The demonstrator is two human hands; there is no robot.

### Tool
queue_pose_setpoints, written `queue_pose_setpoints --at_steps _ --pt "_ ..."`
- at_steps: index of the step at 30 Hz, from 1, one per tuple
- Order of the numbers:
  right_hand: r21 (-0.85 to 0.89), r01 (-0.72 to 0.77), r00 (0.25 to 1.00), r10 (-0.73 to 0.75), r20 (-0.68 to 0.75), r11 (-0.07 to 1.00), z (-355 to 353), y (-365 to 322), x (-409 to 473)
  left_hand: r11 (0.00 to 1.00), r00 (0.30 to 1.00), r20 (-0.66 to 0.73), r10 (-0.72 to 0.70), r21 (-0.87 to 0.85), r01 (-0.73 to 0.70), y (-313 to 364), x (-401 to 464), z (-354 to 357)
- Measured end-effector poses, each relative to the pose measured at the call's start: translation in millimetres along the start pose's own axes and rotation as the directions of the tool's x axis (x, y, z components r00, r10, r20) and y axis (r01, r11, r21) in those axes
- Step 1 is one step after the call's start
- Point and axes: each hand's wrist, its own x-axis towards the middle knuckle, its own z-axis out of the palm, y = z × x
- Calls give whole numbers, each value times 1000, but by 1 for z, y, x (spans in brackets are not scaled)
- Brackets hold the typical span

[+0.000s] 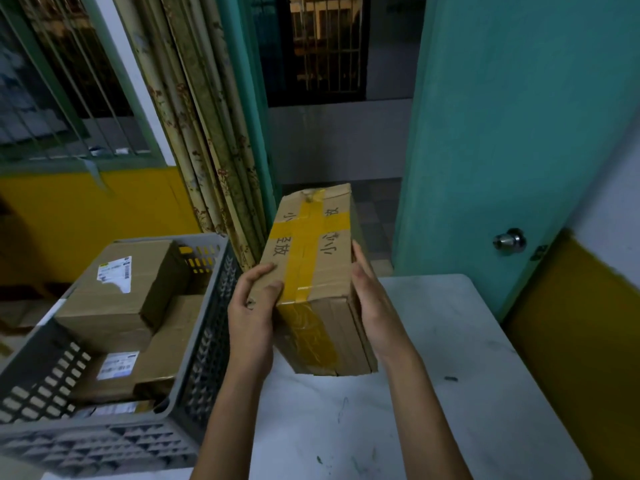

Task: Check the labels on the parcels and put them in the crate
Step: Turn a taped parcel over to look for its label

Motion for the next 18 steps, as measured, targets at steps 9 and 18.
queue_pose_setpoints --at_steps 9,18 --pt "-207 -144 969 95 -229 968 -1 7 2 970 976 -175 -130 -226 88 0 8 -8" --pt "-55 -268 917 237 -322 962 -18 23 0 968 988 -130 -85 -247 51 -1 13 -24"
